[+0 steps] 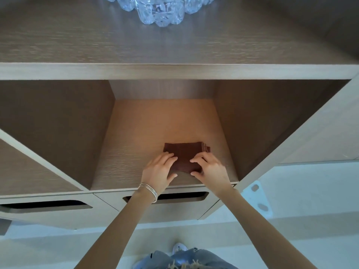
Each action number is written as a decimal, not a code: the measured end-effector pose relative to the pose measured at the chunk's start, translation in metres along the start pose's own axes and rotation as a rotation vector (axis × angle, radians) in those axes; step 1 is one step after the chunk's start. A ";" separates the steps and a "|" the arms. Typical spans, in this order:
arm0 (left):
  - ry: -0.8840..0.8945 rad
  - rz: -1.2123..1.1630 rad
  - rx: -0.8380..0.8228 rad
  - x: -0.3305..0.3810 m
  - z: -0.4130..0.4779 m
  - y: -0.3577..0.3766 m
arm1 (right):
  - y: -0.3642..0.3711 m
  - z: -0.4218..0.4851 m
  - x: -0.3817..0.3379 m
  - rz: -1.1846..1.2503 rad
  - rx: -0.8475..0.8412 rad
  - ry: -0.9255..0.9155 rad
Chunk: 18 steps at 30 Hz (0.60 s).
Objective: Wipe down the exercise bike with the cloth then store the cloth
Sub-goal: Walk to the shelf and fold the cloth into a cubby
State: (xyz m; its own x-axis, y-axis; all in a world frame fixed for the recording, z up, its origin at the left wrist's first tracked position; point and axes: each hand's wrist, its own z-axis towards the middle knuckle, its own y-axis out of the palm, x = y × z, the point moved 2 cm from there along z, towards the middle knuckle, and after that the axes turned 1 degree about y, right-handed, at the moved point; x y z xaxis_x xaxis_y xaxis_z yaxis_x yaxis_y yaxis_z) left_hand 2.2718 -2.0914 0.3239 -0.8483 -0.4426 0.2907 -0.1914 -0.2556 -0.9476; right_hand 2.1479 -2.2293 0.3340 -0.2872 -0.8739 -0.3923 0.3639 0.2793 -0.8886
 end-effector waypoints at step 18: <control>0.140 0.096 0.218 0.012 0.004 -0.001 | -0.001 0.003 0.021 -0.161 0.135 -0.178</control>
State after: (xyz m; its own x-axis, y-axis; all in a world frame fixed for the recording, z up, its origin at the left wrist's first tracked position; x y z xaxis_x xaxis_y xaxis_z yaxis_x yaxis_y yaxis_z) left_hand 2.2637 -2.1002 0.3288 -0.9204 -0.3542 0.1654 -0.0089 -0.4039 -0.9148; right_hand 2.1441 -2.2492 0.3272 -0.1954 -0.9621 -0.1902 0.4445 0.0859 -0.8916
